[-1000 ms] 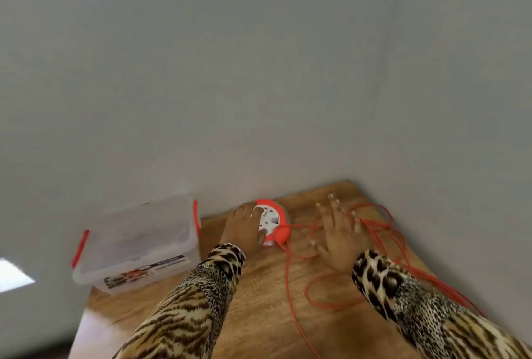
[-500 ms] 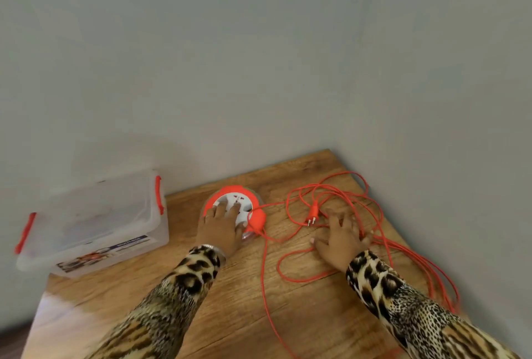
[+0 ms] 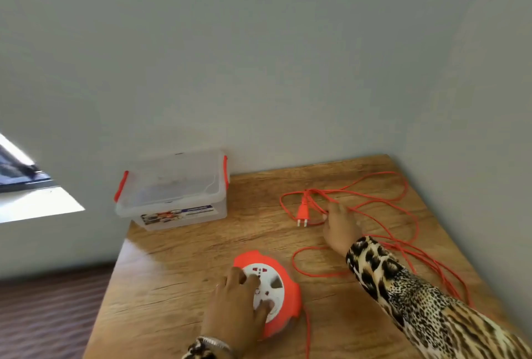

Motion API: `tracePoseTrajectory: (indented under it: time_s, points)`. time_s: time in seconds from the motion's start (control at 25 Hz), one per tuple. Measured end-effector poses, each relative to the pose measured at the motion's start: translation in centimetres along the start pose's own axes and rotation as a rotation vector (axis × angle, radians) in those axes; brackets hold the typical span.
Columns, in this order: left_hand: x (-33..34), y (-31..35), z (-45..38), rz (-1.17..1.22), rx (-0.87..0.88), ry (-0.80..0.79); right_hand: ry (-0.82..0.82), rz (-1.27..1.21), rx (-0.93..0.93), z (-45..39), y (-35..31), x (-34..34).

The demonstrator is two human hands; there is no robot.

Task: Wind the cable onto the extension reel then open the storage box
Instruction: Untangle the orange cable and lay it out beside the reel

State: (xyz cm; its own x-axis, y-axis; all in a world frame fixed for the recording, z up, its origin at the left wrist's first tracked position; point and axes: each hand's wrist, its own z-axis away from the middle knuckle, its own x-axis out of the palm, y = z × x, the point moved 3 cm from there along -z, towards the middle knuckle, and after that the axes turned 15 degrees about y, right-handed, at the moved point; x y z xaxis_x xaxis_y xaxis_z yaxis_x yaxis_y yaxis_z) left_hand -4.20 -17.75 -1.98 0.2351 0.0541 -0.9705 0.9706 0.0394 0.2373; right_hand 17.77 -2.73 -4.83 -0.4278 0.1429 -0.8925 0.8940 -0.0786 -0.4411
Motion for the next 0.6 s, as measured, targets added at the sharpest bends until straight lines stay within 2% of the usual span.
tracePoseTrajectory:
  time_s: [0.12,0.2,0.28,0.36,0.4,0.48,0.6]
  points:
    - [-3.2,-1.2,-1.9,0.323,-0.063,0.128,0.011,-0.291,-0.237,-0.3,-5.7,-4.7]
    - [-4.8,-1.4,-4.2,0.552,-0.127,0.141,-0.061,-0.534,-0.274,-0.3,-9.5,-8.4]
    - [-6.0,-0.9,-6.9,0.691,-0.155,0.081,-0.14,-0.98,-0.119,-0.5,-12.2,-11.5]
    - [-6.0,0.3,-9.4,0.634,-0.036,-0.006,-0.165,-1.4,0.08,-1.2,-13.5,-14.1]
    - [-5.9,1.3,-10.1,0.633,0.031,-0.053,-0.15,-1.517,0.155,-1.8,-13.5,-15.1]
    - [-5.2,3.7,-11.0,0.821,0.087,-0.122,-0.098,-1.619,0.263,-3.2,-12.5,-16.1]
    - [-5.0,5.0,-13.0,1.115,-0.197,-0.085,0.024,-1.521,0.431,-5.0,-8.9,-14.3]
